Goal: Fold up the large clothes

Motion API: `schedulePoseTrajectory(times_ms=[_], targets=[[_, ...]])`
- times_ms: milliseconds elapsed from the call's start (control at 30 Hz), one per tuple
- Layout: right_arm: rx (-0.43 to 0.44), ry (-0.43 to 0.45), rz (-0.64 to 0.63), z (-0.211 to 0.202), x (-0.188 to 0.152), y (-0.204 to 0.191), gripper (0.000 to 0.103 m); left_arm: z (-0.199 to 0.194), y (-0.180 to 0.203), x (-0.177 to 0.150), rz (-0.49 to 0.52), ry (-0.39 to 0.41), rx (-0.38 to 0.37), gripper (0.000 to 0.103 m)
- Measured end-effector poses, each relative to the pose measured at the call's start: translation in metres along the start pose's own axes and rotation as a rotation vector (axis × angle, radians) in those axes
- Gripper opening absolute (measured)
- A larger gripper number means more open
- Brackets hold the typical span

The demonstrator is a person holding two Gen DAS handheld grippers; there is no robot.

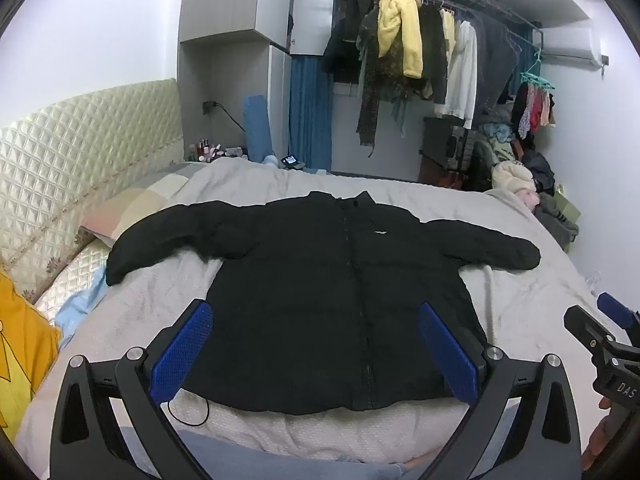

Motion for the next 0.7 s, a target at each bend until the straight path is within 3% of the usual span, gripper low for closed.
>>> schedulePoseTrajectory(times_ms=[167, 700], targets=[[-0.009, 0.000, -0.002, -0.0010, -0.0015, 0.0020, 0.103, 0.0034, 0.0001, 0.0005, -0.015, -0.024, -0.037, 0.103], [-0.022, -0.020, 0.007, -0.0015, -0.0037, 0.0037, 0.103, 0.0070, 0.0038, -0.0005, 0.005, -0.040, -0.032, 0.103]])
Point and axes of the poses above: each gripper's, at about its wrist camera, not at the fingertips, and z roughly the way its jaws point, y to its right, x to its top, the point moved 1 cm from there along z, roughly the way its jaws point, and after that the axes turned 14 degrees about -x, right-handed, at the moved point
